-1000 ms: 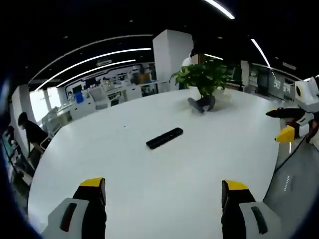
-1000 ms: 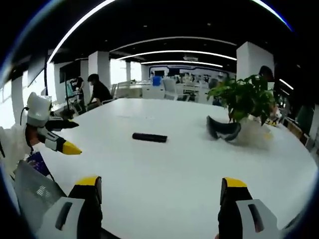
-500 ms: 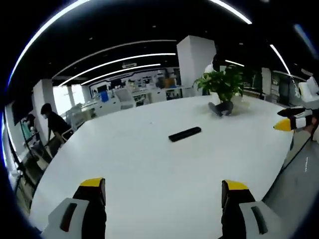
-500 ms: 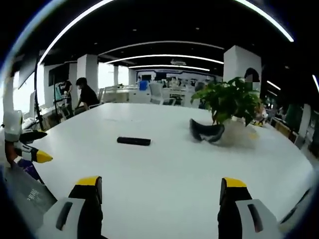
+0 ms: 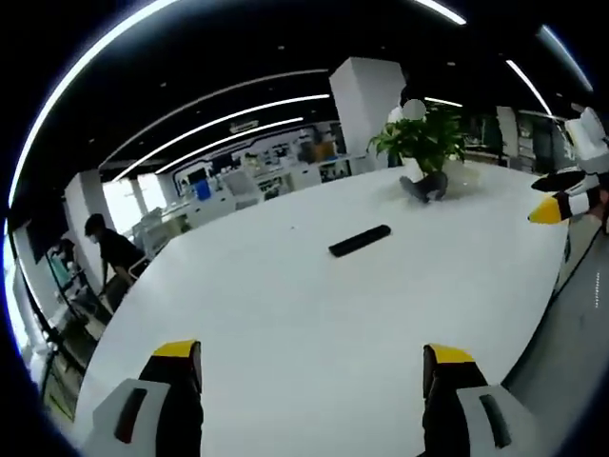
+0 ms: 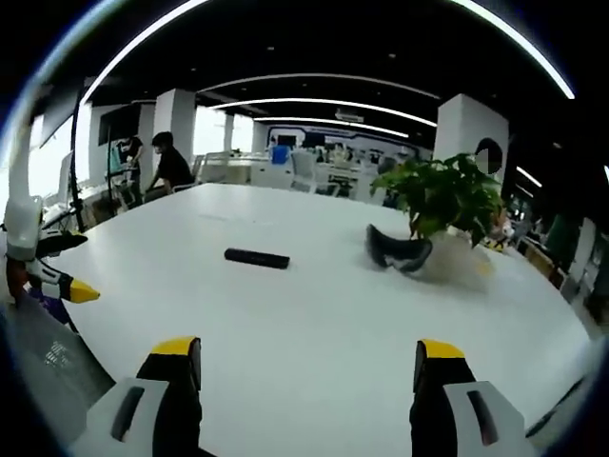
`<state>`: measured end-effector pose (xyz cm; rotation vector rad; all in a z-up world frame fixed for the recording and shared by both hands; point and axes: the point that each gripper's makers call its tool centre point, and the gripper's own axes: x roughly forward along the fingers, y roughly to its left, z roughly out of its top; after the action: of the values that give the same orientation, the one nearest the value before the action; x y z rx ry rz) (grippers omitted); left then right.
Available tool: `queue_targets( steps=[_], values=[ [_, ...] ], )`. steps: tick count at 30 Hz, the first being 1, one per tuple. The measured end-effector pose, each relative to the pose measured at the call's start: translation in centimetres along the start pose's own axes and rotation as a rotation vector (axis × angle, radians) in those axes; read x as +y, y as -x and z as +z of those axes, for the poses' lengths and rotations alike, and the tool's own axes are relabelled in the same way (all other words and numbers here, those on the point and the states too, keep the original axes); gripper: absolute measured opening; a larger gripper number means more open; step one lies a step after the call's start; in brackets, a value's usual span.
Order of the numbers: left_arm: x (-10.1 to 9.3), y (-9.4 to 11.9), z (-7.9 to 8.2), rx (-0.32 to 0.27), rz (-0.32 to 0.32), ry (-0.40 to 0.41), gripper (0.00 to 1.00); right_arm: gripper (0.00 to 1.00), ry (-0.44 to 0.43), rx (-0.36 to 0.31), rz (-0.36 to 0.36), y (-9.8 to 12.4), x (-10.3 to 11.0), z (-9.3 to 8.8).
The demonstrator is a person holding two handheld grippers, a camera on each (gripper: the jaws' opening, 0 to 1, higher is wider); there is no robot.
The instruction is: Press the specified remote control buttons in sequence, fully releasing each button before pressing the next.
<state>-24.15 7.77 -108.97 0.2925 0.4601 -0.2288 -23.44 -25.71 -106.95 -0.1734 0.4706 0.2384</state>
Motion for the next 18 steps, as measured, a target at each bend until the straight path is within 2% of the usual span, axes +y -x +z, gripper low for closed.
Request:
queue_targets(
  steps=[2,4,5,8,9,13,16,18],
  values=[
    [0.1,0.0,0.1,-0.011,0.000,0.015,1.00,0.92,0.003,0.007,-0.005,0.0,-0.1,-0.1],
    [-0.3,0.0,0.4,-0.022,-0.027,0.054,1.00,0.92,0.005,0.012,-0.005,-0.1,-0.1,-0.2],
    [-0.5,0.1,0.7,-0.040,-0.036,0.082,1.00,0.92,0.006,0.013,-0.005,-0.1,0.0,-0.2],
    [-0.4,0.4,2.4,-0.145,-0.050,0.137,1.00,0.92,0.017,0.023,-0.002,-0.2,0.1,-0.4],
    [-0.3,0.4,2.5,-0.156,-0.050,0.146,1.00,0.92,0.019,0.025,-0.001,-0.2,0.1,-0.4],
    [-0.2,0.2,1.6,-0.106,-0.039,0.125,1.00,0.91,0.023,0.030,0.002,-0.2,0.1,-0.5],
    [-0.7,0.5,2.4,-0.142,-0.067,0.145,1.00,0.91,0.027,0.034,0.006,-0.2,0.2,-0.6],
    [-0.6,0.5,2.5,-0.151,-0.059,0.146,1.00,0.91,0.030,0.034,0.009,-0.3,0.3,-0.6]
  ],
)
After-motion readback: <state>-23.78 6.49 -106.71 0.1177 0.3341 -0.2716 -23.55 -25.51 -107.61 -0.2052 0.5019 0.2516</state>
